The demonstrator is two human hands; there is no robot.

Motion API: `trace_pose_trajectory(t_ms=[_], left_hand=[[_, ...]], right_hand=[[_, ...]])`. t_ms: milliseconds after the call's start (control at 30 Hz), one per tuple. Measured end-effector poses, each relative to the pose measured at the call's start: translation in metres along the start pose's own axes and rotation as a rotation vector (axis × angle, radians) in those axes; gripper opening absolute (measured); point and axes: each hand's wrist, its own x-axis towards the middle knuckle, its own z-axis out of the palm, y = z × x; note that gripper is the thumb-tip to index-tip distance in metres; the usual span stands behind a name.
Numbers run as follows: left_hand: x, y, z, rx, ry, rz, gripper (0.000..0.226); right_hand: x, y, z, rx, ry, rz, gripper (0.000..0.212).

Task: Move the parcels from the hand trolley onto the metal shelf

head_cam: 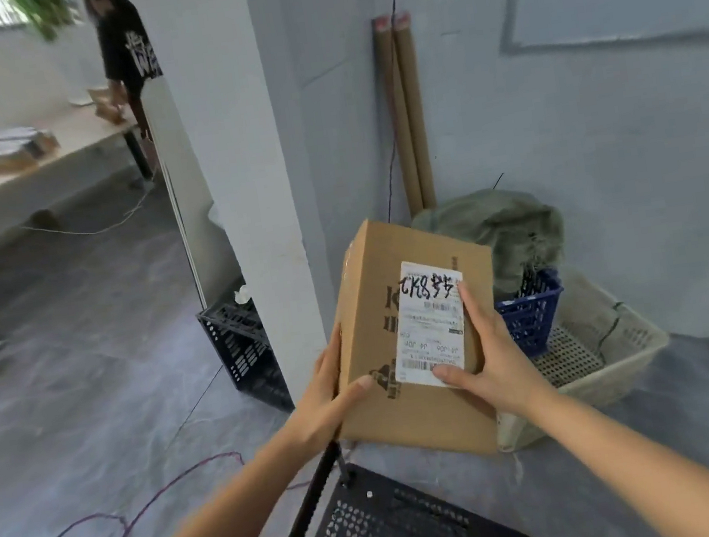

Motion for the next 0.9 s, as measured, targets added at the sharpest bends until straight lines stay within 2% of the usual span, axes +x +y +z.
trace_pose_trajectory(t_ms=[133,233,500,700,900], left_hand=[[0.004,0.047,0.000,0.108,0.037,0.108,0.104],[0.005,0.061,0.001,0.176,-0.004,0.217,0.111],[0.012,0.091,0.008,0.343,-0.239,0.454,0.123],[0.001,0.106,0.020,0.289,-0.425,0.602,0.129],[-0.024,0.110,0.062,0.309,-0.695,0.672,0.130]], right_hand=[[-0.011,-0.027,-0.034,-0.026,0.077,-0.032,0.110],[-0.029,-0.042,-0.052,-0.070,0.123,-0.028,0.110],[-0.085,-0.067,-0.070,-0.197,0.302,0.102,0.110],[-0.148,-0.094,-0.057,-0.210,0.496,0.253,0.110],[-0.233,-0.106,-0.029,-0.224,0.685,0.502,0.113]])
